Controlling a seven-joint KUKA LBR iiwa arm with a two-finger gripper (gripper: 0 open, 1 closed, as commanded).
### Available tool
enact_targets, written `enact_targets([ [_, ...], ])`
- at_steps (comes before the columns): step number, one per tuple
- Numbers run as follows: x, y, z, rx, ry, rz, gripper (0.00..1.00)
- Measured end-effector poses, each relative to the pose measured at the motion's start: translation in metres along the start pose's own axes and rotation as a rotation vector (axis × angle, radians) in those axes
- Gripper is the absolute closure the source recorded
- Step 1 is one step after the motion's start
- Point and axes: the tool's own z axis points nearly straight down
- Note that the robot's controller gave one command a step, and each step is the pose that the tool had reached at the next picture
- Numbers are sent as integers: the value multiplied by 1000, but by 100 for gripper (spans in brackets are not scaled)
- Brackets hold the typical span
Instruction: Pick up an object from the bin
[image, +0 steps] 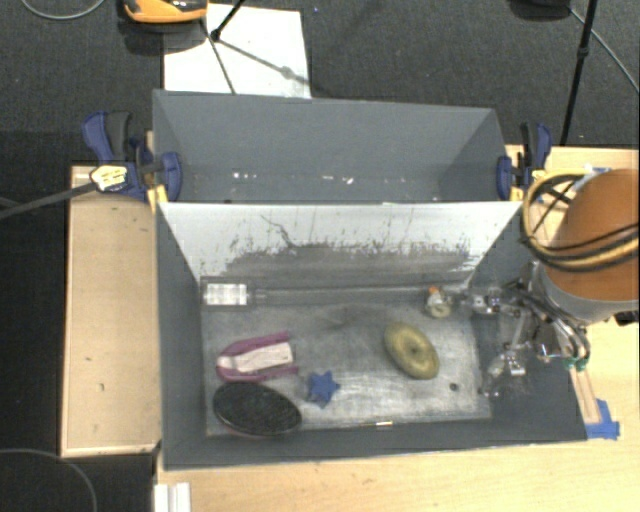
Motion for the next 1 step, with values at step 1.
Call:
enact_targets([
  [1,-23,70,113,-3,3,-59,0],
])
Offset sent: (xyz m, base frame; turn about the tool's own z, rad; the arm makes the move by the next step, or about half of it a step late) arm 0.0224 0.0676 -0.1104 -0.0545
